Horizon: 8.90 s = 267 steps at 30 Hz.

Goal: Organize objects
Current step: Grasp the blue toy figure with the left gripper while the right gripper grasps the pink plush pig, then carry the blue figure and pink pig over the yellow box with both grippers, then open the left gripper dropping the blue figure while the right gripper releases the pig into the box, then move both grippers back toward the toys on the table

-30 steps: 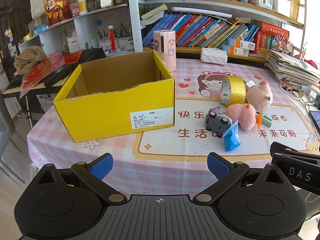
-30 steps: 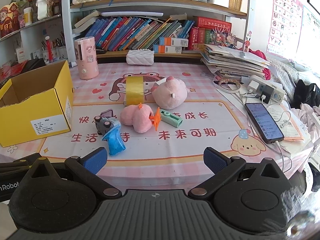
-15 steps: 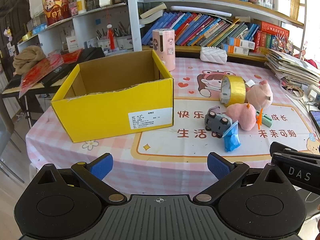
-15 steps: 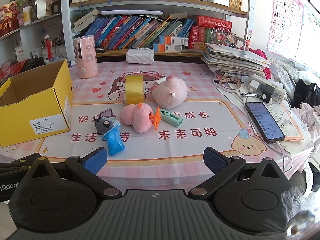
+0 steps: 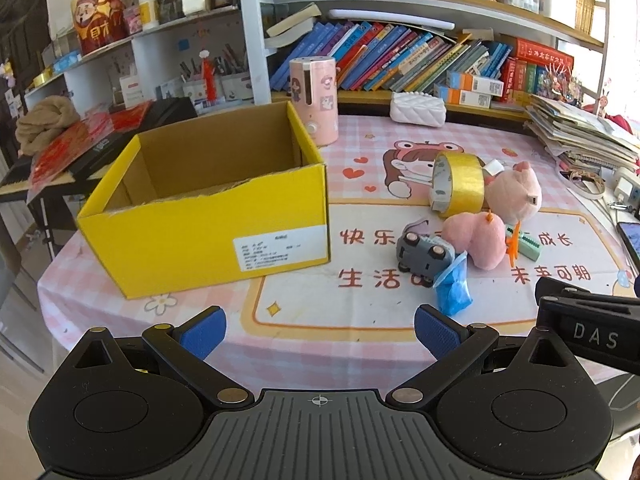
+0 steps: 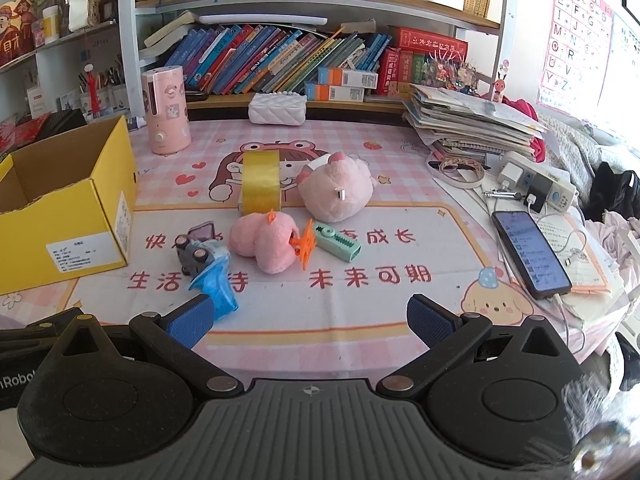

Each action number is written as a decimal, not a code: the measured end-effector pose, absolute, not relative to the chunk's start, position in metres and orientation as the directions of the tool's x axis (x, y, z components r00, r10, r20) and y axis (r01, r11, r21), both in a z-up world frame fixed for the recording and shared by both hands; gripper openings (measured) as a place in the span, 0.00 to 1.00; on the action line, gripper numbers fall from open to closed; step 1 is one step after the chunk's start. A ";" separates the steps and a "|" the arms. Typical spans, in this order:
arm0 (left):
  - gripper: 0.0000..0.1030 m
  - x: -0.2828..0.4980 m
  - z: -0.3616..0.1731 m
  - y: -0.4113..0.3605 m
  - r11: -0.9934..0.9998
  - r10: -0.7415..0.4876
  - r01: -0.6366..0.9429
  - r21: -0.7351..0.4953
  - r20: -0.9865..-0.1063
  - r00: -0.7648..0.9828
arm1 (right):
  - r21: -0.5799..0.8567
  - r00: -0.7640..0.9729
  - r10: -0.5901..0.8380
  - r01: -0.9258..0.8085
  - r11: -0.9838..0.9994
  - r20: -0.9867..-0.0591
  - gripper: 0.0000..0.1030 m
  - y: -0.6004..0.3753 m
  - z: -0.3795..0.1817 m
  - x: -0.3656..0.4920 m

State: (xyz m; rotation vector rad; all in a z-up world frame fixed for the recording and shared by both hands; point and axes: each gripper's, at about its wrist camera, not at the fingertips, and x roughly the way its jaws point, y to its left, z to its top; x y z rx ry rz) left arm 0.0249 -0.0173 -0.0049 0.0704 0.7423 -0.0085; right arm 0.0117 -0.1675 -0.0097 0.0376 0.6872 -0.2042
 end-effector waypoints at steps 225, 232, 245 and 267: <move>0.57 0.194 -0.020 0.127 0.992 0.127 -0.093 0.087 -0.730 0.672 | -0.109 0.622 0.309 -0.540 0.834 -0.719 0.61 0.054 -0.015 0.273; 0.70 0.172 0.005 0.127 0.993 0.119 -0.098 0.069 -0.648 0.752 | -0.083 0.713 0.330 -0.476 0.875 -0.618 0.64 0.037 0.011 0.248; 0.82 0.119 0.026 0.146 0.988 0.137 -0.151 0.020 -0.555 0.820 | -0.091 0.884 0.244 -0.303 0.949 -0.399 0.78 0.011 0.041 0.172; 0.83 0.012 0.000 0.169 0.985 0.128 -0.171 -0.003 -0.647 0.751 | -0.135 0.838 0.145 -0.251 0.958 -0.526 0.80 0.027 0.001 0.049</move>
